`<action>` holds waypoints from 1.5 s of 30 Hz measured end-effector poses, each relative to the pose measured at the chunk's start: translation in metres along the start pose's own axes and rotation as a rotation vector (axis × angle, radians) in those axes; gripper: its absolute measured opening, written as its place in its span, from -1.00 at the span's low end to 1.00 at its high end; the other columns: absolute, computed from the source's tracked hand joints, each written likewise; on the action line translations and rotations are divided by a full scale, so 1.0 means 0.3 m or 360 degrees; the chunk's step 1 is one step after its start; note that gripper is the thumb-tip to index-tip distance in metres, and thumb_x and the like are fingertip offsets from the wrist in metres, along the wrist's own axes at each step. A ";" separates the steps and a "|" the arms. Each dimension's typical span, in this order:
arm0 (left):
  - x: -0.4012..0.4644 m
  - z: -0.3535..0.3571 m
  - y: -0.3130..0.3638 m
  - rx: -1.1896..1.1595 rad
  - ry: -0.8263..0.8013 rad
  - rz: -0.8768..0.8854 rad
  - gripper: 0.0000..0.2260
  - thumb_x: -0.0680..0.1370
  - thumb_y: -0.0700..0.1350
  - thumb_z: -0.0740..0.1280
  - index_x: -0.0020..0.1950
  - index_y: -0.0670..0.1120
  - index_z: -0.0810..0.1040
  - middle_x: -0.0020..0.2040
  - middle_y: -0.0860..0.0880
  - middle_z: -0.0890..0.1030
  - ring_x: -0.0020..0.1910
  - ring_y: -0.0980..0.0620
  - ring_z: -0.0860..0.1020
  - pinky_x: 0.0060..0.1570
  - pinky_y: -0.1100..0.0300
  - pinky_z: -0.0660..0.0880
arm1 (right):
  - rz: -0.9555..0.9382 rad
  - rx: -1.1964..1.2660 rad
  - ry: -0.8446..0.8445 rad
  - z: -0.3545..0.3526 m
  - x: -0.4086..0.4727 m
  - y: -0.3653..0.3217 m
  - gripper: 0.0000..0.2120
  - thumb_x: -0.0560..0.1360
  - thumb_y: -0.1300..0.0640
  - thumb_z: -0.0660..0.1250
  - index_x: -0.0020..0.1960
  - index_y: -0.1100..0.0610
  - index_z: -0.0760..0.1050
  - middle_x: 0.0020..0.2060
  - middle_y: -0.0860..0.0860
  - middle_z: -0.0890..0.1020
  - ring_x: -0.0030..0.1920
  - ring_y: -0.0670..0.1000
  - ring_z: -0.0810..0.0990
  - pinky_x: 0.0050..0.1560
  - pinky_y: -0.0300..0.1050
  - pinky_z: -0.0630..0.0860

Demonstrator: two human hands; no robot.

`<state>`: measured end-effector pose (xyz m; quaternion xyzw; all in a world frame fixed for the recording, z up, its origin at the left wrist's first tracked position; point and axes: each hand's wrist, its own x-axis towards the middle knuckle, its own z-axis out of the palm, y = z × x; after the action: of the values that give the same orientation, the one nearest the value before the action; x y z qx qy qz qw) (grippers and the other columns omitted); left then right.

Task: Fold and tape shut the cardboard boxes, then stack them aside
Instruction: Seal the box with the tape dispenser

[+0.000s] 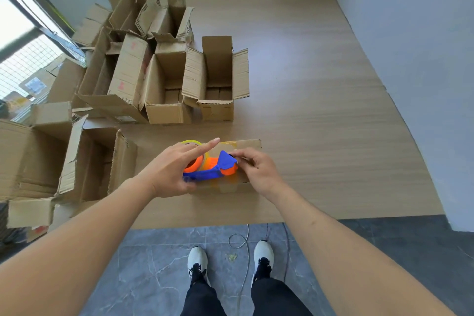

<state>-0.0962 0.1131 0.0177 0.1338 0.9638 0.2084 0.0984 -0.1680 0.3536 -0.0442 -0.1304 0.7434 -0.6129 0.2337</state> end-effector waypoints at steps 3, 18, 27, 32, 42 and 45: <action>0.002 -0.002 0.001 0.0032 -0.0004 -0.0004 0.03 0.36 -0.10 0.52 0.66 0.24 -0.03 -0.07 0.17 0.40 -0.09 0.04 0.39 0.01 0.20 0.38 | 0.0015 0.0019 0.0000 -0.002 -0.002 -0.003 -0.70 0.62 0.32 0.32 0.08 -0.04 0.70 0.08 -0.01 0.71 0.14 -0.09 0.65 0.26 -0.09 0.55; 0.007 0.004 -0.018 0.0175 -0.0038 0.0060 0.07 0.31 -0.06 0.55 0.66 0.22 -0.01 0.03 0.12 0.53 -0.03 0.09 0.37 0.10 0.44 0.21 | 0.0125 -0.0305 -0.0237 -0.030 0.047 -0.059 -0.81 0.65 0.07 0.34 0.20 0.06 0.67 0.07 -0.06 0.70 0.12 -0.08 0.64 0.17 -0.17 0.58; 0.000 0.023 -0.037 0.0199 -0.0071 0.0086 0.00 0.34 -0.01 0.49 0.66 0.22 0.01 0.11 0.10 0.51 0.04 0.01 0.45 0.18 0.20 0.37 | -0.0040 -0.0765 -0.0296 -0.039 0.092 -0.094 -0.89 0.53 0.26 0.46 -0.02 0.10 0.73 -0.10 -0.03 0.73 -0.03 -0.04 0.65 0.10 -0.03 0.61; 0.015 0.031 0.018 0.0482 0.0060 0.0032 -0.27 0.53 0.41 0.19 0.63 0.33 -0.03 0.00 0.05 0.51 -0.16 -0.02 0.49 -0.21 0.10 0.47 | -0.0102 -0.0790 -0.0204 -0.036 0.078 -0.093 -0.90 0.52 0.26 0.46 -0.07 0.09 0.72 -0.13 -0.03 0.72 -0.07 -0.05 0.63 0.04 -0.06 0.59; 0.003 0.072 0.049 0.0566 0.0200 -0.0089 -0.40 0.62 0.37 0.04 0.63 0.32 -0.03 -0.09 0.05 0.51 -0.19 -0.01 0.46 -0.02 0.08 0.40 | -0.0085 -0.0773 -0.0088 -0.045 0.077 -0.094 -0.87 0.52 0.29 0.40 -0.08 0.11 0.68 -0.13 -0.02 0.72 -0.05 -0.02 0.64 0.02 -0.07 0.58; 0.006 0.067 0.043 0.0508 0.0185 -0.0130 -0.40 0.61 0.38 -0.03 0.63 0.32 -0.05 -0.12 0.07 0.48 -0.21 0.00 0.44 -0.01 0.08 0.41 | -0.0085 -0.0830 0.0020 -0.071 0.062 -0.087 -0.88 0.52 0.28 0.42 -0.11 0.09 0.68 -0.15 -0.03 0.71 -0.09 -0.05 0.61 -0.03 -0.11 0.56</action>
<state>-0.0901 0.1325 0.0050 0.0960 0.9934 0.0558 0.0283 -0.1972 0.3572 -0.0194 -0.2022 0.8740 -0.4072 0.1713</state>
